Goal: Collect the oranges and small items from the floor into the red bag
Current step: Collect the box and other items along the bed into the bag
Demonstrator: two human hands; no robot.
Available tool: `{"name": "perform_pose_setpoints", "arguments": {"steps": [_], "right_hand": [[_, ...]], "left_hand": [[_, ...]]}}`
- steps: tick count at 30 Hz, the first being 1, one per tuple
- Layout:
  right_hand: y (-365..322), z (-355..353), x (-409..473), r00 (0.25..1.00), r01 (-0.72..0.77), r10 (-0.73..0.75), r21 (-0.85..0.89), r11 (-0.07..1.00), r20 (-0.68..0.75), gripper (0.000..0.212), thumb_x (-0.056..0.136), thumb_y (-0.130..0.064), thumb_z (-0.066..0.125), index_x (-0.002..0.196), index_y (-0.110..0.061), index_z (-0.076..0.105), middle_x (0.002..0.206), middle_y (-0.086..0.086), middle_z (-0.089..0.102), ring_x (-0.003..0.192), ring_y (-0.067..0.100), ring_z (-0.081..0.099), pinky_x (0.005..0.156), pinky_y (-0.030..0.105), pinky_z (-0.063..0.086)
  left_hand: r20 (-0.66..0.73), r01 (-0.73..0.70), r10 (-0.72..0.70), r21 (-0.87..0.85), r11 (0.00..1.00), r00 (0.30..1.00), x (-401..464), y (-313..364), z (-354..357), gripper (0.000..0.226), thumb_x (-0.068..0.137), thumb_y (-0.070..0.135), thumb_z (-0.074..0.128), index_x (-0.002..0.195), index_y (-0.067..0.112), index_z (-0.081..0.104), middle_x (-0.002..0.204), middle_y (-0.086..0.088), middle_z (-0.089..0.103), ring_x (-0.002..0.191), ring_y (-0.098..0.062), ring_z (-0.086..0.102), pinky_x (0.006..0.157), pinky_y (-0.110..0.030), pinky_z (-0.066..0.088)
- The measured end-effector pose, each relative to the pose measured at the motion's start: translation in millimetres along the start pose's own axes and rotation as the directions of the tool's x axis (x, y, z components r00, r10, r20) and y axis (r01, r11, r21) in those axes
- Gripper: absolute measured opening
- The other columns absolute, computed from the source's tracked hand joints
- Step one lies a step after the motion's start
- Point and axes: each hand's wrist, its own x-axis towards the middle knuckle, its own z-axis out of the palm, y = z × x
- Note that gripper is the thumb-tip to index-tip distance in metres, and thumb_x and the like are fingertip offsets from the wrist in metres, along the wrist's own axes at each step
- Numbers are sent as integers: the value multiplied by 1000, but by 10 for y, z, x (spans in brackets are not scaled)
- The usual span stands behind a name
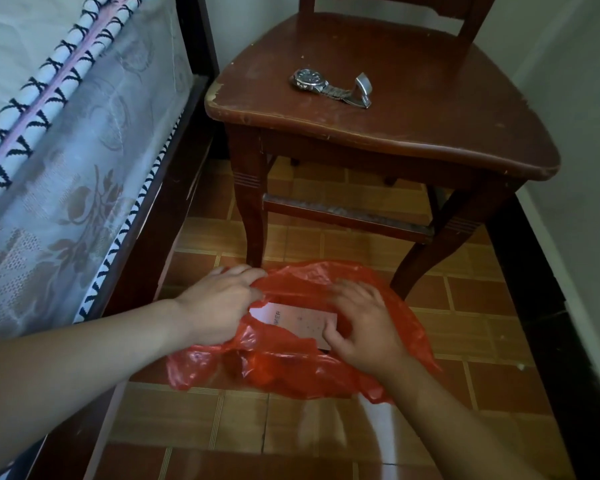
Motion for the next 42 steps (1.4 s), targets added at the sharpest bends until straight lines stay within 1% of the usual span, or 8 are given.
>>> {"name": "perform_pose_setpoints", "arguments": {"steps": [3, 6, 8, 12, 18, 28, 34, 42], "right_hand": [[-64, -27, 109, 989, 44, -33, -73, 996, 144, 82, 93, -68, 50, 162, -29, 27, 172, -8, 12, 159, 13, -1, 127, 44, -1], [66, 106, 143, 882, -8, 77, -148, 989, 465, 120, 72, -102, 18, 163, -30, -12, 169, -10, -25, 153, 12, -29, 126, 48, -12], [146, 276, 94, 825, 15, 94, -188, 982, 558, 122, 75, -99, 31, 162, -29, -18, 168, -9, -28, 153, 14, -29, 127, 54, -5], [227, 472, -43, 781, -10, 136, -206, 979, 610, 126, 73, -92, 51, 163, -31, -14, 170, -5, -23, 156, 18, -23, 126, 55, -5], [515, 485, -211, 766, -130, 249, -236, 963, 593, 128, 72, -87, 59, 162, -34, -15, 171, -7, -18, 157, 19, -17, 127, 52, -5], [-129, 399, -256, 860, -51, 61, -32, 998, 506, 113, 82, -77, 55, 163, -33, -10, 171, -11, -18, 155, 13, -25, 126, 50, -12], [-615, 655, -643, 795, 84, -119, 87, 993, 595, 94, 94, -66, 45, 165, -26, -3, 173, -4, -12, 156, 13, -22, 126, 46, -13], [-791, 804, -856, 748, 110, -132, 74, 991, 651, 95, 96, -57, 51, 165, -22, -5, 173, 3, -11, 159, 21, -12, 123, 47, -11]], "left_hand": [[-213, 6, -49, -201, 980, 976, 48, 80, 24, 44, 106, 33, 39, 148, 27, 51, 160, 8, 37, 148, -10, 29, 123, -39, 27], [30, 140, -139, -401, 906, 990, 30, 154, 155, 85, 92, 79, 34, 162, 32, 22, 169, 10, 19, 155, -12, 16, 126, -42, 21], [207, 228, -163, -349, 909, 965, -12, 185, 263, 120, 69, 99, 36, 163, 33, 1, 171, 12, 0, 158, -15, 3, 128, -49, 13], [317, 83, -111, 100, 992, 942, -131, 157, 466, 139, 71, 71, 76, 159, 26, -21, 166, 3, -28, 155, -25, -22, 125, -60, -3], [408, -19, -205, 481, 877, 890, -239, -122, 642, 127, 87, 44, 76, 156, 15, -27, 164, -13, -31, 152, -39, -25, 121, -68, 5], [226, -135, 109, 105, 985, 968, -113, 314, 378, 71, 103, 34, 41, 163, 35, 2, 171, 4, -8, 157, -21, -14, 127, -54, 1], [350, -63, -1, 170, 983, 937, -212, 161, 647, 66, 106, 52, 34, 163, 37, 3, 171, 0, -15, 157, -28, -15, 126, -56, 2], [222, 157, -154, 3, 988, 963, 227, 86, 738, 82, 101, 46, 51, 163, 29, -1, 171, 5, -11, 158, -27, 3, 125, -54, 20]]}}
